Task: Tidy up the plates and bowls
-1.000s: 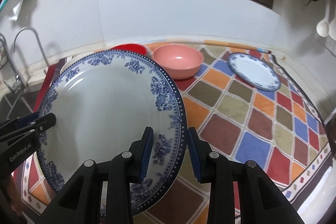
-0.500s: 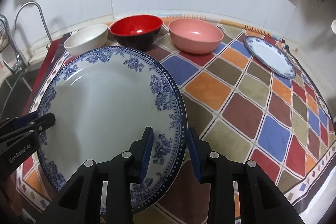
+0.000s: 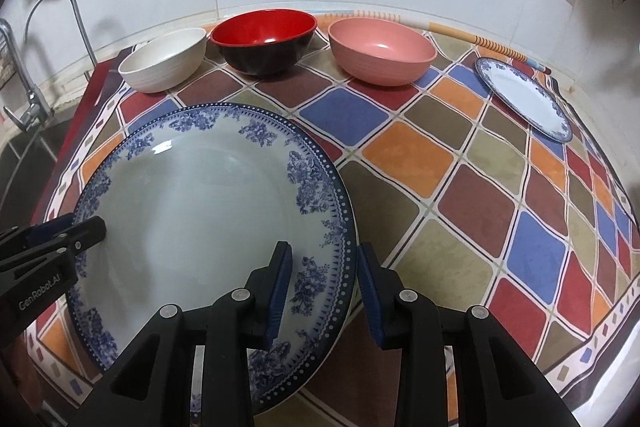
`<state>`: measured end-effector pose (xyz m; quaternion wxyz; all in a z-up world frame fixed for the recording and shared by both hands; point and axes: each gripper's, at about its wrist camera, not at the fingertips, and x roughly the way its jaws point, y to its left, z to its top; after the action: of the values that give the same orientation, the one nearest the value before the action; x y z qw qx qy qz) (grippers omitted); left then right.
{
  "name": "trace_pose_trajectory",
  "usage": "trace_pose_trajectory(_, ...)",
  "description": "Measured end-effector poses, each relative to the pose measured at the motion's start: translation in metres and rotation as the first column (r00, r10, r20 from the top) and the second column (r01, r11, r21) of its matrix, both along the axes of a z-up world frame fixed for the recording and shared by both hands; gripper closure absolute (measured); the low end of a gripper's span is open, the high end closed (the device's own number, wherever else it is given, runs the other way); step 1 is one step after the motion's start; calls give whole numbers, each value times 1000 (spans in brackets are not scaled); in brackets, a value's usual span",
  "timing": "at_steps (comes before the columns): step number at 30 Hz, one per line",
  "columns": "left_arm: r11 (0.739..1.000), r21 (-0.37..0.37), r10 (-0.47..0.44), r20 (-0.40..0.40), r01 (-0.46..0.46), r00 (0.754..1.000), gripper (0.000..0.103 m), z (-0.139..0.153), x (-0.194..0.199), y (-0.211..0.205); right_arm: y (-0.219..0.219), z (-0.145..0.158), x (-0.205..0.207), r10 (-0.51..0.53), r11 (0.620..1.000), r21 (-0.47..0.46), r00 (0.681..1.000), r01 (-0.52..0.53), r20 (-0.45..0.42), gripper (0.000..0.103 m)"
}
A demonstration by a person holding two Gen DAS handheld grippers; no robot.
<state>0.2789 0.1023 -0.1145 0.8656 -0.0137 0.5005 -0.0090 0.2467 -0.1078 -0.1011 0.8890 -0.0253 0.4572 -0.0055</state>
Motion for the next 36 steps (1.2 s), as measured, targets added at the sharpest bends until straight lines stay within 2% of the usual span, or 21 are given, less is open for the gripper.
trace_pose_trajectory(7, 1000, -3, 2, -5, -2, 1000, 65, -3, 1, -1, 1, -2, 2, -3, 1000, -2, 1000, 3, -1, 68)
trace_pose_trajectory(9, 1000, 1, 3, -2, -3, 1000, 60, -3, 0, -2, 1, -2, 2, -1, 1000, -4, 1000, 1, 1, 68)
trace_pose_trajectory(12, 1000, 12, 11, 7, -11, 1000, 46, -1, 0, -3, 0, -3, 2, 1, 1000, -2, 1000, -1, 1, 68)
trace_pose_trajectory(14, 1000, 21, 17, 16, -17, 1000, 44, 1, 0, -3, 1, -3, 3, 8, 1000, -2, 1000, -8, -3, 63)
trace_pose_trajectory(15, 1000, 25, 18, 26, -19, 1000, 43, 3, -1, -3, 0, -3, 4, 11, 1000, 9, 1000, -11, -8, 54)
trace_pose_trajectory(16, 999, 27, 18, 30, -19, 999, 40, 4, -1, -3, -1, -3, 4, 8, 1000, 16, 1000, -8, -8, 50)
trace_pose_trajectory(20, 1000, 19, 12, 45, -13, 999, 37, 12, -4, -7, -4, 2, 3, -2, 1000, 21, 1000, 1, 15, 50)
trace_pose_trajectory(22, 1000, 17, 5, 58, -6, 998, 35, 18, -6, -12, -7, 6, 2, -3, 999, 33, 1000, 2, 23, 44)
trace_pose_trajectory(32, 998, 9, -55, 174, 54, 983, 23, 60, -8, -49, -37, 40, -6, -38, 998, 53, 993, 33, 111, 33)
trace_pose_trajectory(36, 995, 2, -95, 208, 96, 974, 21, 74, -1, -73, -56, 54, -8, -68, 997, 55, 986, 61, 150, 29)
